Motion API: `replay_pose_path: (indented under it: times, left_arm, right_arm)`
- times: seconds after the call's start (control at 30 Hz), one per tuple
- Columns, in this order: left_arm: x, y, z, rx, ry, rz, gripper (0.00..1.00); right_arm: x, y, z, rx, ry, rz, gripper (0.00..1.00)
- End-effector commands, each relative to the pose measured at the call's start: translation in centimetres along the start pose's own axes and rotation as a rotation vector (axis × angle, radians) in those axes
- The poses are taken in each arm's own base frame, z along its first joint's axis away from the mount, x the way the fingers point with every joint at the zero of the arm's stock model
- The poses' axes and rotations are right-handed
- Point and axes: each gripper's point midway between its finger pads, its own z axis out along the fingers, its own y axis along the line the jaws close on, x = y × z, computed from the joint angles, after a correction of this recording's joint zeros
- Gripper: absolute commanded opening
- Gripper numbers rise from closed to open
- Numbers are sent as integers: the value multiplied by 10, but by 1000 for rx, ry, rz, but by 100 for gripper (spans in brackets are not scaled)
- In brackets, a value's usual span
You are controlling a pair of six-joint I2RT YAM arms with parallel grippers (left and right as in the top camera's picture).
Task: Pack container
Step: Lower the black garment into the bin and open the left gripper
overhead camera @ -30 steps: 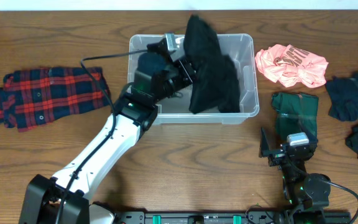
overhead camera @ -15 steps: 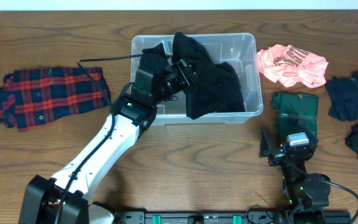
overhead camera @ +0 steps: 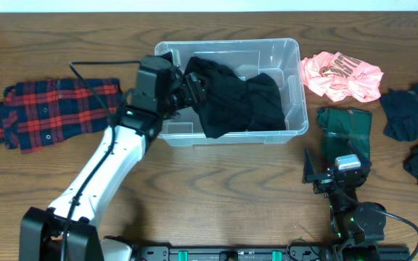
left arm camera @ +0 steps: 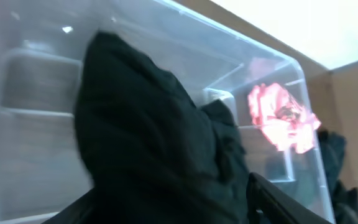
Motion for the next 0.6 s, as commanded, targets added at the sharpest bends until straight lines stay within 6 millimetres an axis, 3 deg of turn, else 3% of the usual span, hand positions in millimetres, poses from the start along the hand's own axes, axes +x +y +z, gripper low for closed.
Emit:
replay_pose_path:
  times: [0.0,0.27,0.43,0.57]
  left_arm:
    - [-46,-23,-24,25,-104,213,63]
    - [-78,-31,-52,-91,-135,440,63]
    - [-69,-26,-57,-126,-71,511,63]
    - [-57,-1,-60,-230,-3,504,63]
  right_arm:
    - [1,-4,0,17,2,15,99]
    - [1,-4,0,17,2,15,99]
    - [1,-4,0,17,2,15,99]
    - [1,-4,0,17,2,15,99]
